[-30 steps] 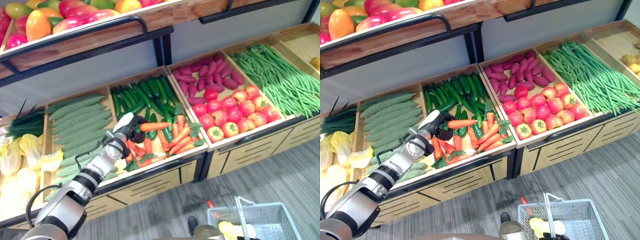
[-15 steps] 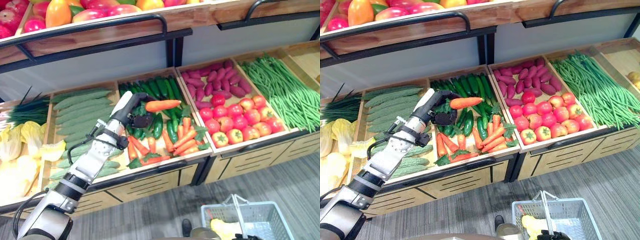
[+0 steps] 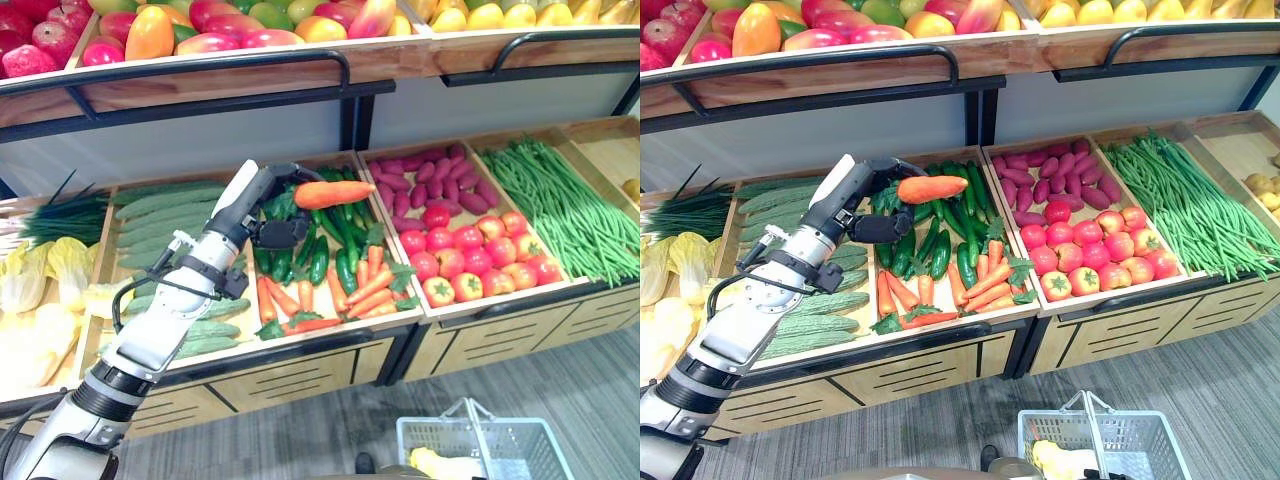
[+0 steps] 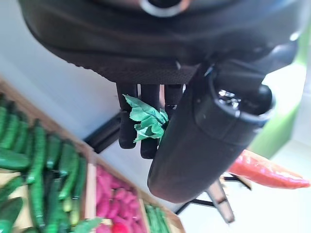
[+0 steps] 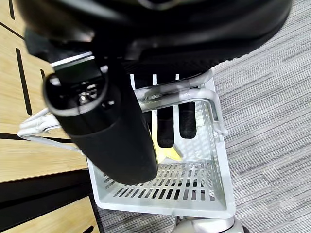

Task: Get the vegetables into the basket

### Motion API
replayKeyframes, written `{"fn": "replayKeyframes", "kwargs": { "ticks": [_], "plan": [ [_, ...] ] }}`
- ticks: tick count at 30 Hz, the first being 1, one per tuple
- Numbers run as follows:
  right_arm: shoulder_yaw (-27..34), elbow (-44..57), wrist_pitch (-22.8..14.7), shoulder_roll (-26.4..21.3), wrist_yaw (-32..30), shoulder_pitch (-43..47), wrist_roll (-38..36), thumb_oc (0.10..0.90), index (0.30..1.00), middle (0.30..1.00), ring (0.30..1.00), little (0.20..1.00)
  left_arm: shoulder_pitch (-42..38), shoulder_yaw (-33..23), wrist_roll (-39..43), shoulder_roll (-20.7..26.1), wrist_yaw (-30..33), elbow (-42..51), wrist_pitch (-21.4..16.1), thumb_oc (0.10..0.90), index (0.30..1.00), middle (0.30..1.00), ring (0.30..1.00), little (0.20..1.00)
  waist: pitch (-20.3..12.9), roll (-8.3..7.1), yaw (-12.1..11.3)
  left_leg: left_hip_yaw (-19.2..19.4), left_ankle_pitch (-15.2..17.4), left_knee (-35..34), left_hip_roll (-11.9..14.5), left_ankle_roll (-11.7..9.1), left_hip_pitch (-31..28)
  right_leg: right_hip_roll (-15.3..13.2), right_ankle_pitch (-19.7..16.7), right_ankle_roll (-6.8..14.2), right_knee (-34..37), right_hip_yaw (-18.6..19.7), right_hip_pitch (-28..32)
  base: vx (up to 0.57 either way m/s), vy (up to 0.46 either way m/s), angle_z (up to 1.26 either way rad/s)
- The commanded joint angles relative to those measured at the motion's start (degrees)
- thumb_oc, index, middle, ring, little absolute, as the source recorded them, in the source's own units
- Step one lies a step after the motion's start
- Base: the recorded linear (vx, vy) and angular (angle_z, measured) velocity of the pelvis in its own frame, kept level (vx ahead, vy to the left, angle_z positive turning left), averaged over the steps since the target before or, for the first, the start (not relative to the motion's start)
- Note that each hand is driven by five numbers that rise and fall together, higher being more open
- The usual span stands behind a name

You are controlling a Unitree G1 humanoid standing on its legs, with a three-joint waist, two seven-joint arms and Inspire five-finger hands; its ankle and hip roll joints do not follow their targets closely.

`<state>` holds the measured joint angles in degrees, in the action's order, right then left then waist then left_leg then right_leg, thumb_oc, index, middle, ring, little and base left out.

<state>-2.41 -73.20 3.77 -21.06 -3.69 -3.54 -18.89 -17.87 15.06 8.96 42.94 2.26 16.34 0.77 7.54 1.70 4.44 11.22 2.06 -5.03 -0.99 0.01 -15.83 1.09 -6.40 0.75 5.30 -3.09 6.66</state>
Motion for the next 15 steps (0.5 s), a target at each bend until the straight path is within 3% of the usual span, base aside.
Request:
{"fn": "replayKeyframes", "kwargs": {
  "ticks": [1,12,15],
  "plan": [
    [1.93,-1.01,-2.36,-4.19,-0.83,2.90,-1.15,0.400,0.300,0.300,0.300,0.300,-4.81,-4.75,3.17,2.05,1.38,3.68,-6.86,0.400,0.300,0.300,0.300,0.300,-4.88,-1.22,0.35,-1.70,1.09,0.03,2.51,-3.55,2.67,-3.14,7.67,5.38,-0.36,0.66,3.51,0.00,0.000,0.00],
    [2.52,-1.44,-2.42,-4.19,-0.81,2.57,-1.49,0.400,0.300,0.300,0.300,0.300,-4.05,-5.16,4.17,1.62,0.46,5.21,-6.44,0.400,0.300,0.300,0.300,0.300,-4.90,-1.51,0.47,-1.36,1.21,0.03,2.44,-3.32,2.28,-3.13,7.60,5.48,-0.41,1.04,3.48,0.00,0.002,0.00],
    [2.81,-0.82,-2.48,-3.75,-1.01,2.57,-1.68,0.400,0.300,0.300,0.300,0.300,-4.10,-5.02,4.74,1.52,-0.03,5.84,-6.38,0.400,0.300,0.300,0.300,0.300,-4.21,-1.97,0.91,0.17,2.05,1.74,2.11,-2.51,3.32,-3.61,6.79,6.07,-0.68,3.18,2.02,-0.04,0.048,-0.18]
  ]
}}
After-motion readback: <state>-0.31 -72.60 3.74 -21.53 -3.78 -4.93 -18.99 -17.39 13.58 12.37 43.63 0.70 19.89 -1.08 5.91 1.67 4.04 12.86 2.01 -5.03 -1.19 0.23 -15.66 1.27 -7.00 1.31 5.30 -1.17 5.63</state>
